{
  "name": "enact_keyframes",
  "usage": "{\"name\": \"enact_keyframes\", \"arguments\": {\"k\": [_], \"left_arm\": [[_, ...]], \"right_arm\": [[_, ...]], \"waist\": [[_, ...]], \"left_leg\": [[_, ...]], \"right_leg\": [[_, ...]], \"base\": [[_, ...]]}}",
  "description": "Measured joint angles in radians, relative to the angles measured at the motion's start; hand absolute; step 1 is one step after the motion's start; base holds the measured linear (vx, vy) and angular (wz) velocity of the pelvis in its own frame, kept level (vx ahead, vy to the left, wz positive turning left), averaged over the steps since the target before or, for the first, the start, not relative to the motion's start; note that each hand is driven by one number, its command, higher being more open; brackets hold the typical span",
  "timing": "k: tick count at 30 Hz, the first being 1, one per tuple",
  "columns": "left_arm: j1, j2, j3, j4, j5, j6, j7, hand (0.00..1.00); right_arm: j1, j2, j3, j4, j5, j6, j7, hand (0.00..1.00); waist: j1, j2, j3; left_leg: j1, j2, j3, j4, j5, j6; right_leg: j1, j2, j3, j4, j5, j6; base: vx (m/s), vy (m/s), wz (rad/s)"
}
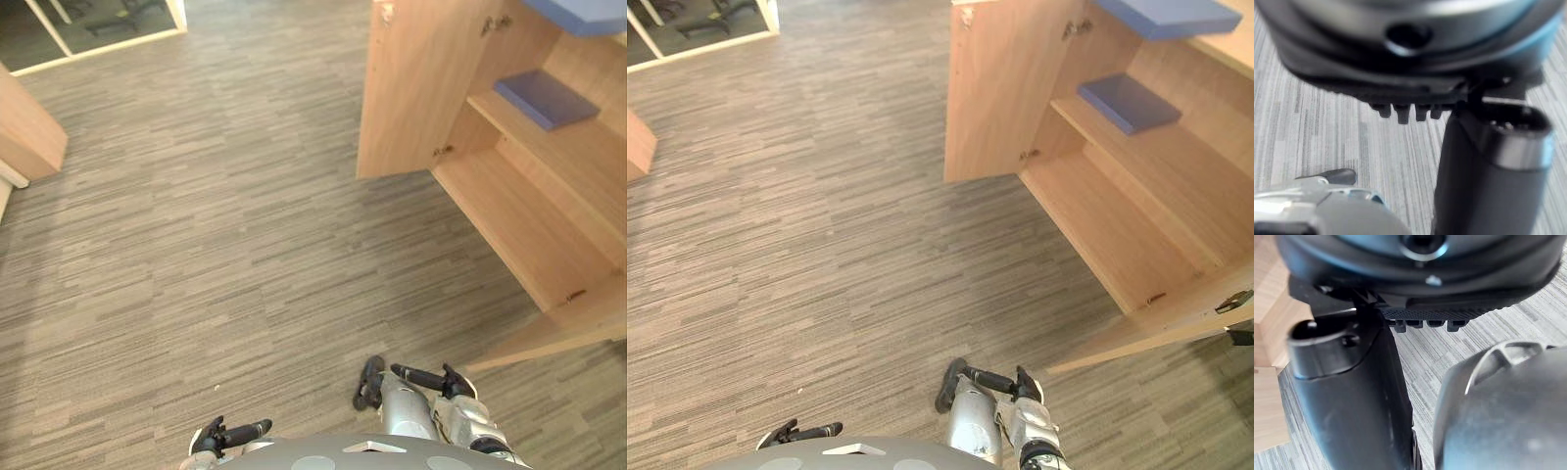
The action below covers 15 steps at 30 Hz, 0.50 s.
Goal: Walk over to the cabinet, pick up the folder, carry it to the office cabinet, place the folder inside the office cabinet, then close the office cabinet door
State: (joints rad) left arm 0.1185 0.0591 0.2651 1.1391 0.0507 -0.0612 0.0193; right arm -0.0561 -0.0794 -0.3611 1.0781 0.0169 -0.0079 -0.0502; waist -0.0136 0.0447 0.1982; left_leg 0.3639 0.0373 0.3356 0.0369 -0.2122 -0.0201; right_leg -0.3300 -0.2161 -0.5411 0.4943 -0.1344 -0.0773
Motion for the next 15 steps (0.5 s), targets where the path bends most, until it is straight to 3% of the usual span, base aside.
{"name": "enact_keyframes", "arguments": {"k": [3, 5, 6, 7, 9, 11, 13, 15], "left_arm": [[-0.014, -0.013, 0.015, -0.015, 0.002, -0.001, -0.003, 1.00], [-0.015, -0.012, 0.025, -0.026, -0.006, -0.002, -0.006, 1.00], [-0.009, -0.012, 0.024, -0.029, -0.010, -0.001, -0.007, 1.00], [0.003, -0.015, 0.032, -0.039, -0.013, -0.004, -0.007, 1.00], [0.013, -0.038, 0.057, -0.033, -0.021, 0.005, -0.003, 1.00], [0.033, -0.040, 0.069, -0.051, -0.065, -0.004, -0.006, 1.00], [0.032, -0.040, 0.070, -0.064, -0.096, -0.009, -0.005, 1.00], [0.032, -0.050, 0.095, -0.070, -0.123, -0.017, 0.004, 1.00]], "right_arm": [[0.005, 0.010, -0.024, 0.013, 0.000, 0.002, 0.000, 1.00], [0.007, 0.024, -0.034, 0.030, 0.002, 0.003, -0.001, 1.00], [0.019, 0.027, -0.030, 0.029, 0.009, 0.005, -0.001, 1.00], [0.023, 0.031, -0.019, 0.029, 0.010, 0.006, -0.001, 1.00], [0.021, 0.013, -0.012, 0.043, 0.013, 0.008, 0.000, 1.00], [0.022, 0.013, -0.004, 0.058, 0.037, 0.017, -0.008, 1.00], [0.017, 0.005, -0.003, 0.082, 0.039, 0.022, -0.009, 1.00], [0.006, -0.004, -0.001, 0.097, 0.039, 0.024, -0.010, 1.00]], "waist": [[-0.019, 0.009, -0.011], [-0.014, 0.006, -0.016], [-0.013, 0.017, -0.032], [-0.007, 0.020, -0.036], [0.011, 0.056, -0.047], [0.026, 0.039, -0.049], [0.042, 0.030, -0.048], [0.051, 0.032, -0.048]], "left_leg": [[0.006, 0.085, -0.007, 0.105, -0.002, -0.009], [-0.057, 0.158, -0.019, 0.323, 0.013, -0.040], [-0.150, 0.223, -0.052, 0.533, 0.059, -0.082], [-0.228, 0.278, -0.077, 0.754, 0.099, -0.124], [-0.306, 0.331, -0.080, 0.979, 0.100, -0.138], [-0.383, 0.331, -0.018, 1.070, 0.058, -0.105], [-0.431, 0.310, 0.010, 1.010, 0.025, -0.085], [-0.498, 0.282, -0.009, 0.837, -0.002, -0.066]], "right_leg": [[0.074, 0.057, -0.046, -0.001, -0.087, 0.002], [0.151, 0.093, -0.104, -0.057, -0.127, 0.013], [0.208, 0.107, -0.164, -0.083, -0.149, 0.015], [0.235, 0.155, -0.140, -0.109, -0.121, -0.010], [0.286, 0.234, -0.082, -0.171, -0.113, -0.014], [0.374, 0.275, 0.015, -0.263, -0.094, -0.004], [0.414, 0.276, 0.086, -0.305, -0.079, 0.002], [0.459, 0.275, 0.175, -0.368, -0.044, 0.008]], "base": [[0.27, -0.321, 0.07], [0.22, -0.240, -0.15], [0.30, -0.140, -0.47], [0.31, -0.136, -0.70], [0.23, -0.109, -1.14], [0.23, -0.063, -1.33], [0.16, -0.008, -1.22], [0.19, 0.055, -1.37]]}}
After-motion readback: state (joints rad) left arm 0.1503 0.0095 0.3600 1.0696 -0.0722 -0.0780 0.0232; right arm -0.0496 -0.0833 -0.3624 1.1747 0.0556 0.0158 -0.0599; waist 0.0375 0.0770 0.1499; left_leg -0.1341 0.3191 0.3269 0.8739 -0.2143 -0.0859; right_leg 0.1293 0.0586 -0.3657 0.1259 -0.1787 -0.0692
